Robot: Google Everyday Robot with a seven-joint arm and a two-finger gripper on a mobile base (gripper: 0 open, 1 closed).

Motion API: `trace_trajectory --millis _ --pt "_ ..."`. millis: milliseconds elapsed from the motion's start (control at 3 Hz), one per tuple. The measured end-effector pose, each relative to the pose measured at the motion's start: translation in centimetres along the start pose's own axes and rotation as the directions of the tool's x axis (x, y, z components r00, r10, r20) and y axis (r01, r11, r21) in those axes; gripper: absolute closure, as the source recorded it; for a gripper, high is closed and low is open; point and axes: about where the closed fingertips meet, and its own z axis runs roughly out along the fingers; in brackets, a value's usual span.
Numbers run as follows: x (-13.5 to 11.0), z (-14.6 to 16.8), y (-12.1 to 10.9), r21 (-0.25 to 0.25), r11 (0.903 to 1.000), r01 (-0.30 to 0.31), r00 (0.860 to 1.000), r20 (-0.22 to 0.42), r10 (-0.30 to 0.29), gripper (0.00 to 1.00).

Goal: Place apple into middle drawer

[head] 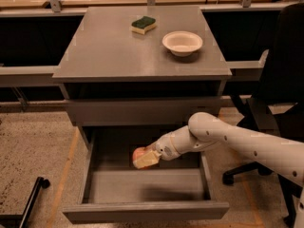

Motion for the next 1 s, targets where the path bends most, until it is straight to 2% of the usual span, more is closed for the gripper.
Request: trace_trajectory --millis 667,1000 --pt "2.2 3.7 -0.8 -0.037 0.9992 0.014 1.0 -0.012 -0.015 1.0" --pt "4.4 5.0 -2.2 -0.053 0.9986 -0.003 1.0 0.013 0.004 1.0"
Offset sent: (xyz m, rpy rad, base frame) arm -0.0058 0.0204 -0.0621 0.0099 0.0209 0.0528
